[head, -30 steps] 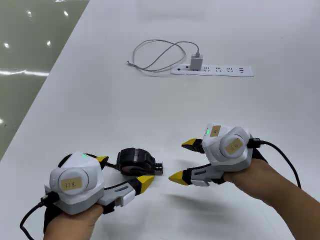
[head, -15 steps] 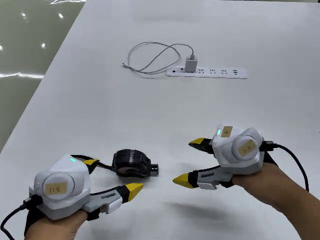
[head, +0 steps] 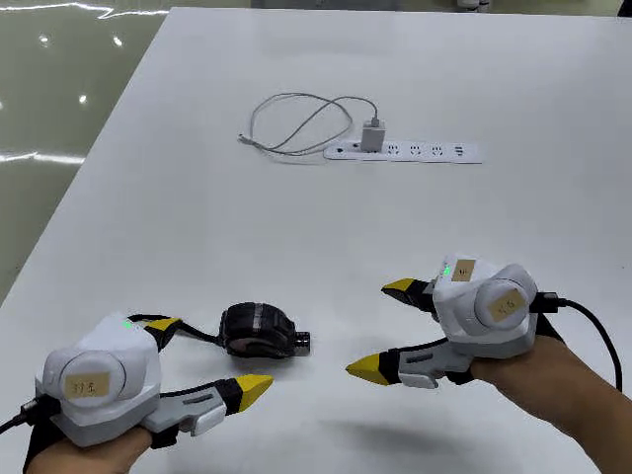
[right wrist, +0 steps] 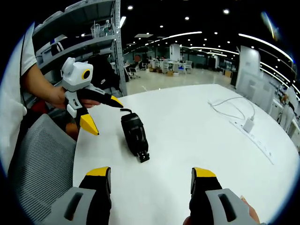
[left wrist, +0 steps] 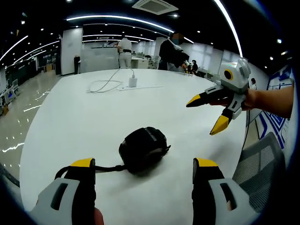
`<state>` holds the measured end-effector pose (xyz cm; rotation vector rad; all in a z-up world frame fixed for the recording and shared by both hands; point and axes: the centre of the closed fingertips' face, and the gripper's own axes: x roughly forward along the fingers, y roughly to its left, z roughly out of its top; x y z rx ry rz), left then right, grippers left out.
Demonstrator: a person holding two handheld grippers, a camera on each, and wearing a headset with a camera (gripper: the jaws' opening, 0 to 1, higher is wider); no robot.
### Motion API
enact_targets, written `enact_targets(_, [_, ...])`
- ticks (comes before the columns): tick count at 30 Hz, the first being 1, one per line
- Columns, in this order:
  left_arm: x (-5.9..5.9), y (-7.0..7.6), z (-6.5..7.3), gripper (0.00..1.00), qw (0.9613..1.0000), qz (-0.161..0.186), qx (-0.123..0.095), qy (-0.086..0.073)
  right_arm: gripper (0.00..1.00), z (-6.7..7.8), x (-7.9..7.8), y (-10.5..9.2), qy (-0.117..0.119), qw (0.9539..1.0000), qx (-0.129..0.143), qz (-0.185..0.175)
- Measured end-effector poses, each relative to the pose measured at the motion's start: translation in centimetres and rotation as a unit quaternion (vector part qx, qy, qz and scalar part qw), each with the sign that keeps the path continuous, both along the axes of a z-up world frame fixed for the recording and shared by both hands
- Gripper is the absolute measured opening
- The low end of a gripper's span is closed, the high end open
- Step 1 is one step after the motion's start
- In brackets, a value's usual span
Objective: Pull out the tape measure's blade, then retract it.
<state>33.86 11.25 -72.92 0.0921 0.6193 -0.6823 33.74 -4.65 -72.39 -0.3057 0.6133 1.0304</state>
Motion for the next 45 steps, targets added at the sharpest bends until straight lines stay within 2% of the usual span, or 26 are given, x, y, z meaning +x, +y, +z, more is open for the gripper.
enact_targets(10, [-0.6,1.2,0.1,0.85,0.9998,-0.015,0.008,0.003,0.78,0.3,-1.5,-1.3,-0.003,0.9999,0.007,-0.015])
enact_targets(13, [-0.7,1.6,0.1,0.85,0.9998,-0.020,0.010,0.001,0.82,0.0,-2.1,-1.7,0.002,0.9997,0.006,-0.022])
enact_targets(17, [-0.8,2.0,0.3,0.87,0.9997,-0.022,0.010,-0.001,0.86,0.6,-2.4,-2.1,0.000,0.9992,0.019,-0.034])
enact_targets(22, [-1.2,2.4,0.3,0.89,0.9995,-0.028,0.012,-0.002,0.90,0.6,-3.0,-2.9,-0.001,0.9990,0.016,-0.041])
enact_targets(24, [-1.3,2.7,0.6,0.89,0.9993,-0.032,0.017,-0.011,0.92,0.6,-3.2,-3.2,-0.001,0.9990,0.013,-0.044])
enact_targets(28, [-1.5,3.3,1.0,0.90,0.9993,-0.032,0.014,-0.011,0.96,0.6,-3.6,-3.7,-0.003,0.9986,0.013,-0.050])
enact_targets(35, [-2.0,4.1,1.3,0.93,0.9990,-0.040,0.018,-0.010,0.99,0.7,-4.0,-4.8,-0.002,0.9980,0.011,-0.062])
enact_targets(37, [-2.2,4.2,1.1,0.93,0.9987,-0.046,0.021,-0.005,0.99,0.7,-4.2,-5.1,0.000,0.9978,0.012,-0.066])
enact_targets(45, [-2.9,4.1,1.6,0.97,0.9979,-0.062,0.017,-0.006,0.99,0.8,-5.0,-6.5,0.002,0.9972,0.006,-0.075])
